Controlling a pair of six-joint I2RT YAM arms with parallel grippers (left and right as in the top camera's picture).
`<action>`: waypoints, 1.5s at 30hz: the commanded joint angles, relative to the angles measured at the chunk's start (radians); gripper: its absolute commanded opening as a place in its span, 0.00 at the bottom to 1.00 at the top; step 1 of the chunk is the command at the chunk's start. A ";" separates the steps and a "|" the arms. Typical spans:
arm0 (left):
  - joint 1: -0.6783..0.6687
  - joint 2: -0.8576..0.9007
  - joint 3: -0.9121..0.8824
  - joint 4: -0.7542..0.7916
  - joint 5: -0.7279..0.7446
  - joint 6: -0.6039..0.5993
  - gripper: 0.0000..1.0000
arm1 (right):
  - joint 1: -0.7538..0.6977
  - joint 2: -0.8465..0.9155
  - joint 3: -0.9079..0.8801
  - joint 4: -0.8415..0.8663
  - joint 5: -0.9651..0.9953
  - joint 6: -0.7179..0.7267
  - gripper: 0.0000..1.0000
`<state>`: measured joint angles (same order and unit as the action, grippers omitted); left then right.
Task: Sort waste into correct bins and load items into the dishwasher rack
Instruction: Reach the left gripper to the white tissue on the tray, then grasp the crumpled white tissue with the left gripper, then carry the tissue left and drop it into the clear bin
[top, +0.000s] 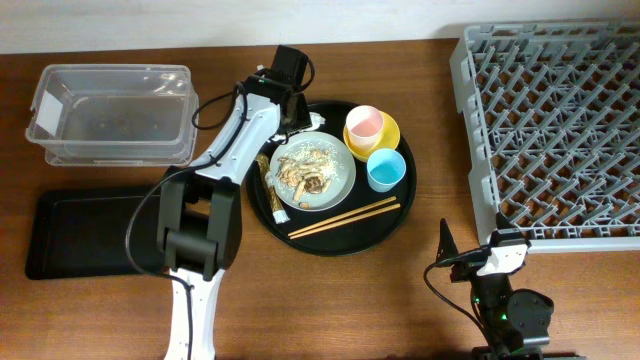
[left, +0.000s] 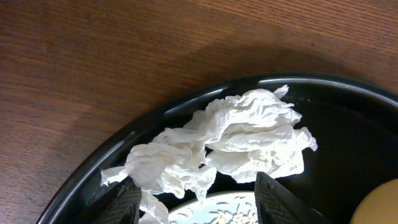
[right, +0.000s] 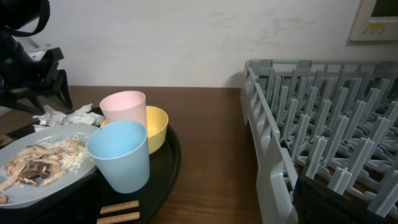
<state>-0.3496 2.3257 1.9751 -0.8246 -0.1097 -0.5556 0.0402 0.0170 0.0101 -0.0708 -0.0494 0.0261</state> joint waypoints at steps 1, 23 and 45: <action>0.005 0.048 0.015 0.004 -0.019 -0.021 0.55 | 0.005 -0.004 -0.005 -0.005 0.006 0.007 0.98; 0.005 0.092 0.203 -0.151 -0.018 -0.020 0.01 | 0.005 -0.004 -0.005 -0.005 0.006 0.007 0.98; 0.237 0.092 0.983 -0.861 -0.074 -0.118 0.01 | 0.005 -0.004 -0.005 -0.005 0.006 0.007 0.98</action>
<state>-0.2142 2.4199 2.8929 -1.6047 -0.1524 -0.5919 0.0402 0.0166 0.0101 -0.0708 -0.0494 0.0261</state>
